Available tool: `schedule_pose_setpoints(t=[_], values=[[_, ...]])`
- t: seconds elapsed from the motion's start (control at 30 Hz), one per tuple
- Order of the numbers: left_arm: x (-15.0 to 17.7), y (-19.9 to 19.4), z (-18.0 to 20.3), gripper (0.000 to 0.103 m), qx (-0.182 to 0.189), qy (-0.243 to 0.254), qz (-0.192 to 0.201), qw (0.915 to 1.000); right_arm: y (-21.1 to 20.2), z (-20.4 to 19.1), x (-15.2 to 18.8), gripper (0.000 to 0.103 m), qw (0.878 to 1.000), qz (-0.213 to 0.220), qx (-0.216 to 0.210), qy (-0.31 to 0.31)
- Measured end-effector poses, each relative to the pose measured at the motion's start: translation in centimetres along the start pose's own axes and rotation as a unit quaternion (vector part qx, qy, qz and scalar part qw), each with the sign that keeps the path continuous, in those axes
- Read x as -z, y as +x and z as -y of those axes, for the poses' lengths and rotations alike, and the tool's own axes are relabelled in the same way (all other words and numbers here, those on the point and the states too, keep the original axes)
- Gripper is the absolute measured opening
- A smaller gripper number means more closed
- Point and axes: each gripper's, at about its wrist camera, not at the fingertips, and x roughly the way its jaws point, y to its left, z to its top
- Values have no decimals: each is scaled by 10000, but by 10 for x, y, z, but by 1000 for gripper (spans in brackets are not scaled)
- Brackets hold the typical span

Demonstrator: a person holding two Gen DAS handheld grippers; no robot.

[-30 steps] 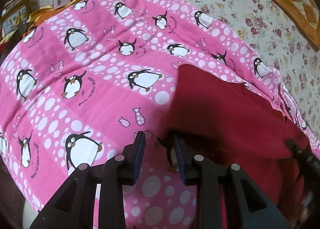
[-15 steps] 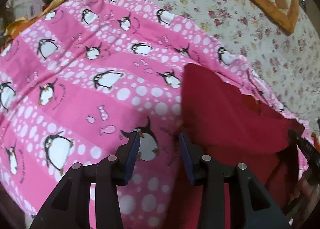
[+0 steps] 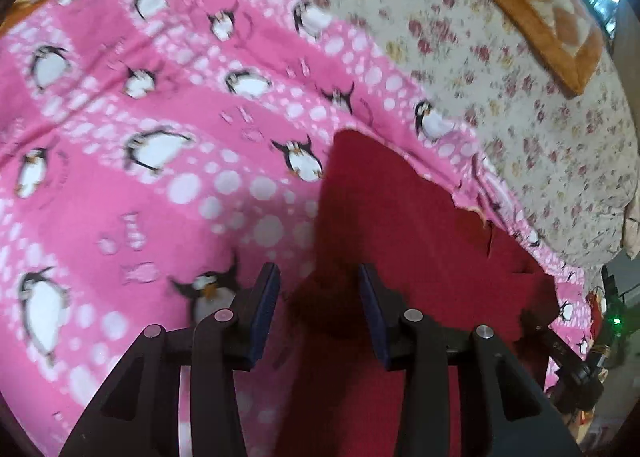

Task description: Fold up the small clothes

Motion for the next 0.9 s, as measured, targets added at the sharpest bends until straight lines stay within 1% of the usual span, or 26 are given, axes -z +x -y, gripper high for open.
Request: schedule_pose_setpoints(t=[0.07, 0.13, 0.17, 0.2, 0.23, 0.27, 0.3, 0.37, 0.4, 0.43, 0.47, 0.5, 0.53, 0.57, 0.6, 0.63, 0.67, 0.77, 0.87, 0.9], values=[[1, 13, 3, 20, -86, 31, -138, 9999, 2, 3, -1, 11, 9999, -36, -96, 67], [3, 14, 5, 18, -142, 153, -35, 9998, 4, 5, -1, 13, 9997, -96, -198, 127], [4, 13, 7, 7, -189, 229, 7, 9996, 5, 5, -1, 13, 9996, -108, -211, 132], [4, 12, 7, 2, -241, 279, 17, 9993, 5, 5, -1, 13, 9996, -109, -217, 124], [4, 10, 6, 0, -253, 269, 37, 9993, 2, 3, -2, 13, 9996, -104, -253, 97], [4, 7, 5, 0, -252, 238, 77, 9994, 0, 2, -2, 13, 9995, -98, -306, 82], [4, 3, 5, 0, -254, 229, 144, 9993, -7, 0, -3, 13, 9990, -28, -440, 74], [3, 1, 4, 0, -301, 253, 179, 9991, -17, -1, -4, 13, 9984, 119, -558, 46], [3, 2, 4, 0, -332, 286, 145, 9989, -20, -2, -4, 13, 9987, 186, -467, -24], [3, 6, 4, 0, -371, 322, 97, 9987, -19, -2, -5, 13, 9994, 181, -258, -111], [4, 8, 5, 0, -405, 365, 77, 9985, -12, 0, -5, 13, 9997, 80, 7, -223], [5, 8, 7, 0, -436, 395, 96, 9982, 1, 4, -4, 13, 9993, -193, 171, -260], [5, 8, 8, 0, -456, 423, 114, 9980, 8, 10, -2, 13, 9991, -361, 119, -162], [5, 6, 9, 0, -469, 442, 126, 9978, 6, 18, -2, 13, 9995, -310, -51, 36], [5, 5, 9, 0, -468, 434, 134, 9979, 1, 22, -3, 14, 9996, -238, -112, 117], [5, 5, 8, 0, -463, 410, 142, 9980, -4, 24, -3, 19, 9996, -189, -143, 180], [5, 3, 8, 0, -452, 373, 158, 9982, -8, 28, -3, 21, 9995, -158, -133, 250], [6, -5, 9, 0, -408, 330, 234, 9983, -25, 37, -3, 22, 9988, -66, -210, 442], [8, -14, 14, 1, -324, 434, 382, 9978, -39, 36, -5, 22, 9985, 116, -281, 456], [9, -17, 17, 4, -295, 492, 462, 9973, -44, 34, -7, 22, 9983, 219, -307, 444]])
